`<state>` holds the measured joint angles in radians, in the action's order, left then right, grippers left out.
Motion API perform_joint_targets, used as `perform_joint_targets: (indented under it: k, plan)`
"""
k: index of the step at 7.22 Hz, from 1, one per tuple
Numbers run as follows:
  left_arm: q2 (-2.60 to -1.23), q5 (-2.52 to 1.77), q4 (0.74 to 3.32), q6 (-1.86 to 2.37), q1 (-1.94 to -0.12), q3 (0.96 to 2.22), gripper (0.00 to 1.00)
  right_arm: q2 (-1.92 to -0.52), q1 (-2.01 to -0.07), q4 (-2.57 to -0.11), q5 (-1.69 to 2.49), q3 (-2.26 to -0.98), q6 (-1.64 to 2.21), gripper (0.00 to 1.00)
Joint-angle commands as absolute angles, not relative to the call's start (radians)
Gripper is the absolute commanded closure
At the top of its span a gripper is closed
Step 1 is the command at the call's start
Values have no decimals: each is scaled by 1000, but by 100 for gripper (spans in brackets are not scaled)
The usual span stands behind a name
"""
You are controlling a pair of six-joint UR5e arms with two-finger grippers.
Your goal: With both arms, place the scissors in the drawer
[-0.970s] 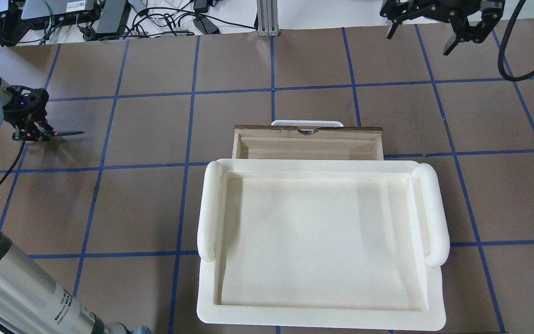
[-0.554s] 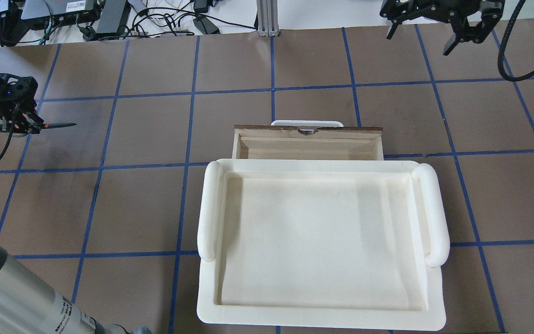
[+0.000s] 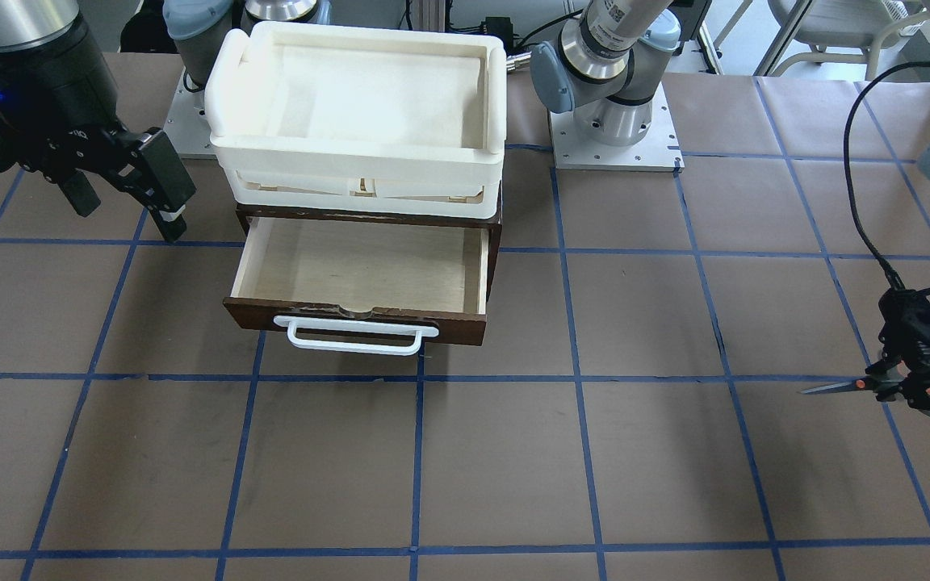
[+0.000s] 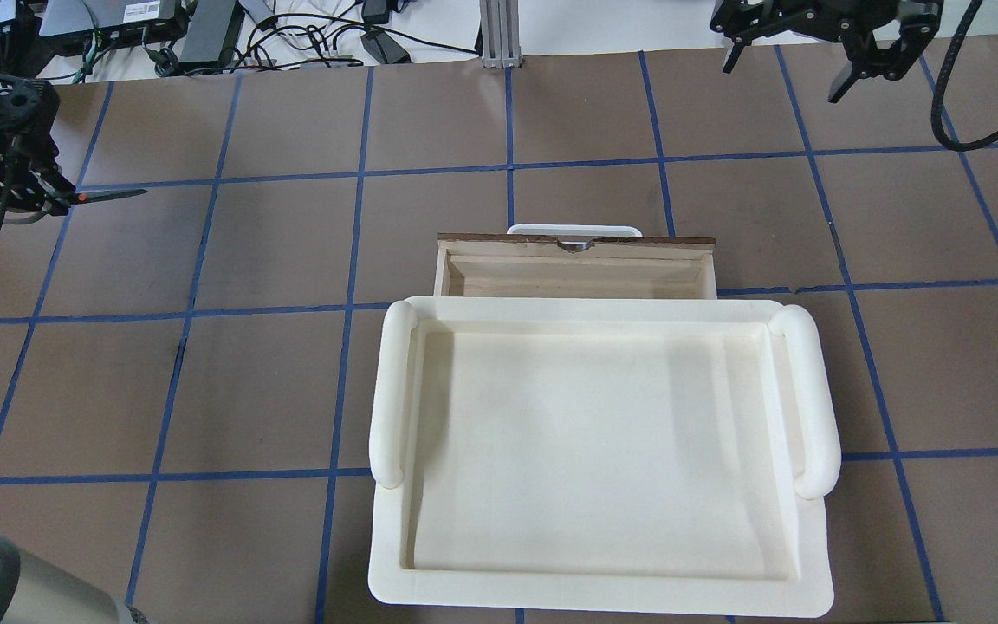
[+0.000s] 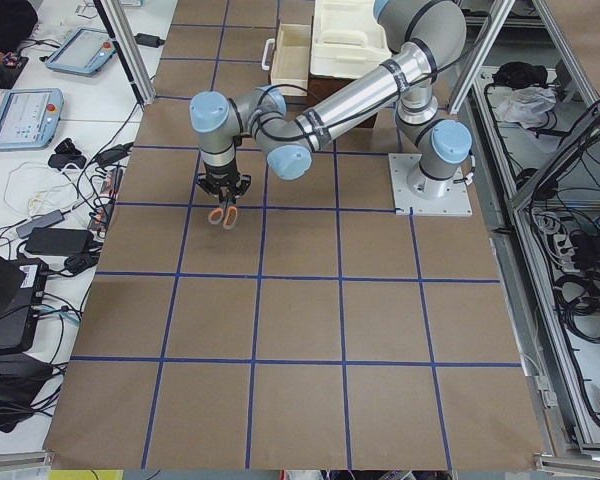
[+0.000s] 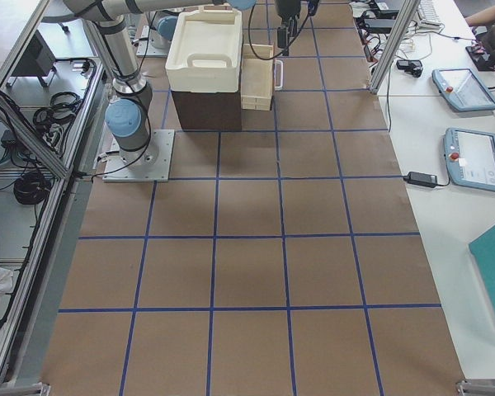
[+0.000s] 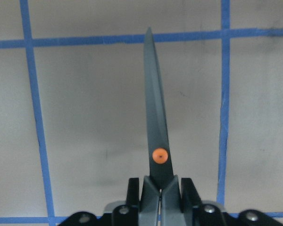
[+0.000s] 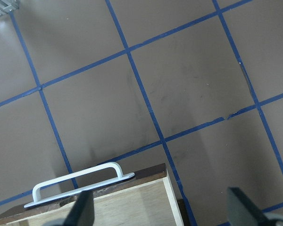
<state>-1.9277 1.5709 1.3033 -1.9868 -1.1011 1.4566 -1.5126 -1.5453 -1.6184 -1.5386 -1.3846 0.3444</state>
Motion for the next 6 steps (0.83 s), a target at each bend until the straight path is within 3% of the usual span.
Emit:
perform_joint_targets:
  k: [1,3,6]
  plan:
    - [-1801,1572,1434,-1833,-1216,1456,96,-1513,-1542,-1618,-1540,-1385,342,0]
    - [-1738,1562,1502,-1546,-1332,1454,97,-1512,-1536,-1617,-1551,-1385,334,0]
    - [-1743,1574,1503,-1503,-1553,1450,97,-1522,-1540,-1606,-1540,-1385,331,0]
